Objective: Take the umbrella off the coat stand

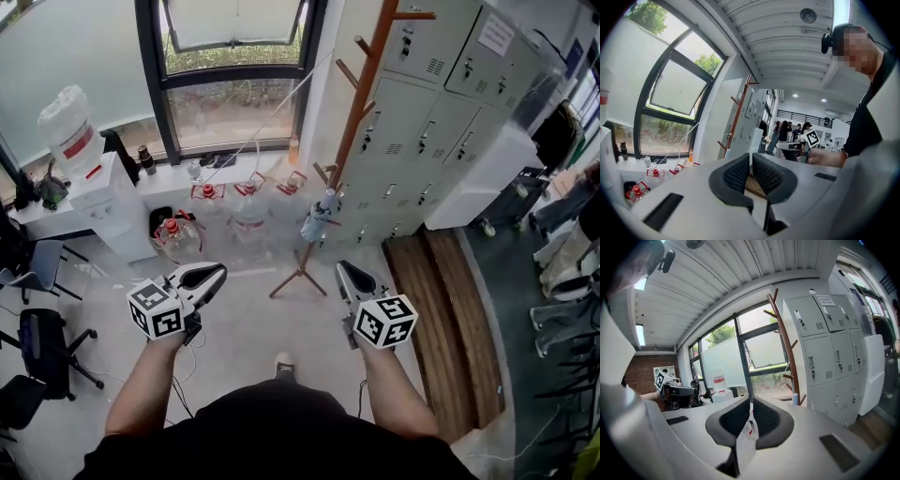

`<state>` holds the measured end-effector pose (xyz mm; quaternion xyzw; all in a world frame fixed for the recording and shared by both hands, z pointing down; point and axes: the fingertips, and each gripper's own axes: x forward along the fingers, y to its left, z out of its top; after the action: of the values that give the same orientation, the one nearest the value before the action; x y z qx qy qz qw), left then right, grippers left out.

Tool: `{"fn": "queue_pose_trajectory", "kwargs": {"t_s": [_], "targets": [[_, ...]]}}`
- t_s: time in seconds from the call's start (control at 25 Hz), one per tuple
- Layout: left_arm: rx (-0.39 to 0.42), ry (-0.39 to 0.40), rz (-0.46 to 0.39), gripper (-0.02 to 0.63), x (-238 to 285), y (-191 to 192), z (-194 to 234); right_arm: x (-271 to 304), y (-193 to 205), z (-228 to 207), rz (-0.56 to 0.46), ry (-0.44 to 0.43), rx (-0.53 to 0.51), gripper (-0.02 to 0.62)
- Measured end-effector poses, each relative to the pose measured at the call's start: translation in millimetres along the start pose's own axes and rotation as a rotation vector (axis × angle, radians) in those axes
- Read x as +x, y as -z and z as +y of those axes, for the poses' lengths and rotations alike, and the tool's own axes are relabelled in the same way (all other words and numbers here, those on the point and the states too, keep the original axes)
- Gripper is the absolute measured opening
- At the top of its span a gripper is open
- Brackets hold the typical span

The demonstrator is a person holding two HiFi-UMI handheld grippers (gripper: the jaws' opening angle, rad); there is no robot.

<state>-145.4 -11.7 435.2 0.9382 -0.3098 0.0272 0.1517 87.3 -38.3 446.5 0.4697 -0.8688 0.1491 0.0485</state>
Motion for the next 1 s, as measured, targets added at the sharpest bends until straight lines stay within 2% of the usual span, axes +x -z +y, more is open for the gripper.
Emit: {"fn": "queue_pose_trajectory", "kwargs": {"t_s": [0.32, 0.68, 0.88, 1.0], "targets": [[-0.030, 0.018, 0.030, 0.038, 37.6, 6.8, 17.9, 25.3, 2.6, -27.3, 0.023, 0.005, 0.010, 0.035], [-0.047, -0.026, 0.029, 0.038, 70.2, -8.9, 48.7, 53.8, -6.7, -68.5, 0.031, -0.009, 0.021, 0.035], [-0.015, -0.066, 0.043, 0.038, 98.3, -17.1, 63.1, 76.4, 3.0, -96.8, 0.055, -0.027, 0.029, 0.035], [-0.024, -0.097, 0.042, 0.037, 107.5, -18.5, 71.6, 91.2, 11.1, -112.7, 0.084, -0.041, 0.021, 0.035]]}}
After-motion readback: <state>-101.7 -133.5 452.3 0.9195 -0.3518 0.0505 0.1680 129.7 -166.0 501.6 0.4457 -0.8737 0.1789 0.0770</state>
